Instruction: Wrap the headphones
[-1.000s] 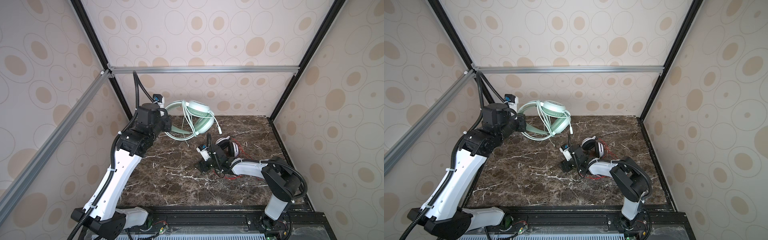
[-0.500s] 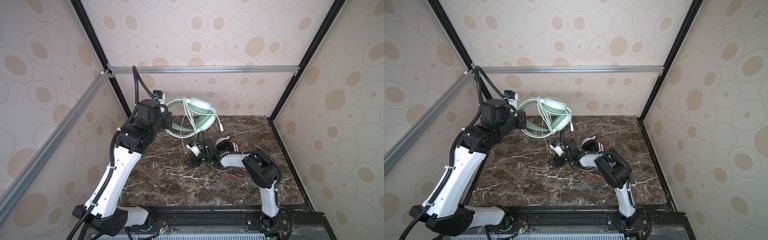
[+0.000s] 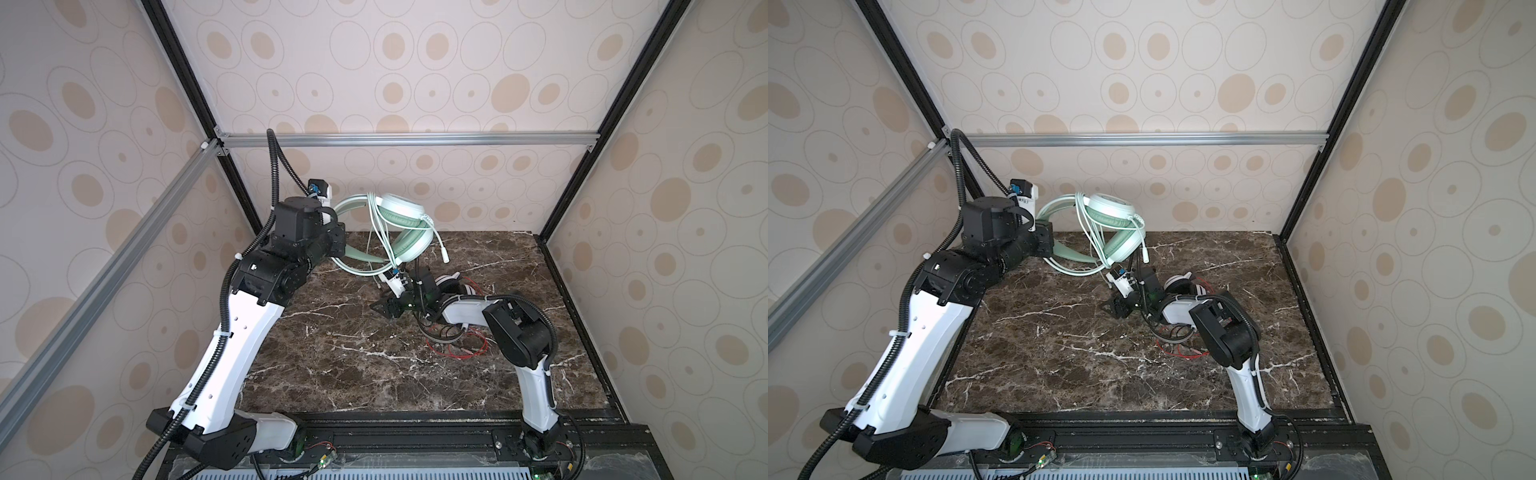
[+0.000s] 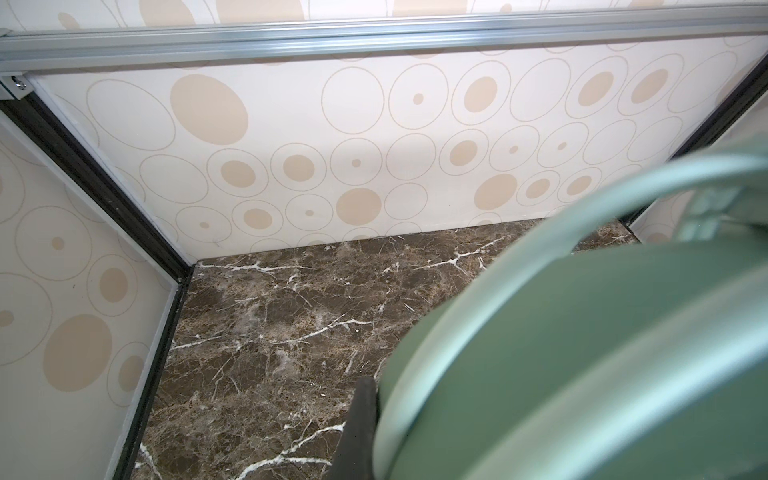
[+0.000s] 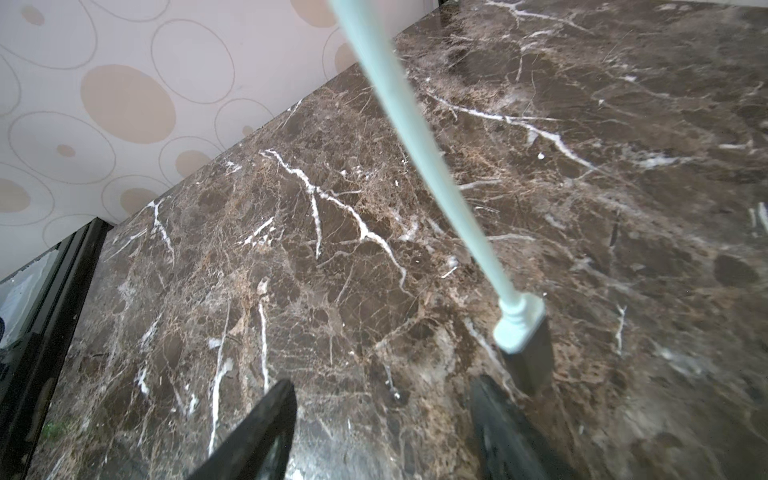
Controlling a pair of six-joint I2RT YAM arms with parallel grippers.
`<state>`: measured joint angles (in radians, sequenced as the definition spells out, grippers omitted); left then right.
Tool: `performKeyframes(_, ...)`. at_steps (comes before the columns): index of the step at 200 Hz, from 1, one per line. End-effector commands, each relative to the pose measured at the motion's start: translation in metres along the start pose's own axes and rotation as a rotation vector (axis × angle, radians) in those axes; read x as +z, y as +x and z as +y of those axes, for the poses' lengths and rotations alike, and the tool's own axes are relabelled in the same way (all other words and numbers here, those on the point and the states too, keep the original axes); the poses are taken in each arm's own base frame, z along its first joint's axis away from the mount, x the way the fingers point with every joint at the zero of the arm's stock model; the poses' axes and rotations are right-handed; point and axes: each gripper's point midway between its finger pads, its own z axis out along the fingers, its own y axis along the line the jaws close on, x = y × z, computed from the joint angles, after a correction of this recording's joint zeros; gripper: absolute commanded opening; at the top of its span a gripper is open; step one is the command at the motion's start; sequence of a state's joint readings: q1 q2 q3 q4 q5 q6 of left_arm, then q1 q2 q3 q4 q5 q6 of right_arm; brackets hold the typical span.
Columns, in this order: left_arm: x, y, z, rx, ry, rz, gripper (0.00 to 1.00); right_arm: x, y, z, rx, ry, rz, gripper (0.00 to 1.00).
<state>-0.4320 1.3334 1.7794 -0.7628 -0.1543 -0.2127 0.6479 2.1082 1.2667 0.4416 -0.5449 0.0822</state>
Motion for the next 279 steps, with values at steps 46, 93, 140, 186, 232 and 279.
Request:
performKeyframes(46, -0.024, -0.039, -0.006, -0.065, 0.044, -0.129, 0.00, -0.002, 0.001, -0.016, 0.021, 0.103, 0.023, 0.67)
performKeyframes(93, -0.026, -0.040, -0.005, -0.063, 0.044, -0.134, 0.00, -0.006, 0.010, -0.016, 0.028, 0.116, 0.046, 0.64)
performKeyframes(140, -0.029, -0.041, -0.006, -0.066, 0.049, -0.140, 0.00, -0.001, 0.005, -0.003, 0.011, 0.035, 0.045, 0.60)
performKeyframes(186, -0.031, -0.043, -0.006, -0.068, 0.050, -0.142, 0.00, 0.002, -0.004, 0.015, -0.010, -0.072, 0.000, 0.49)
performKeyframes(232, -0.033, -0.046, -0.006, -0.069, 0.053, -0.145, 0.00, 0.003, -0.012, 0.010, -0.016, -0.037, -0.011, 0.33)
performKeyframes(279, -0.036, -0.048, -0.006, -0.068, 0.054, -0.148, 0.00, 0.007, -0.016, -0.004, -0.016, 0.031, -0.005, 0.48)
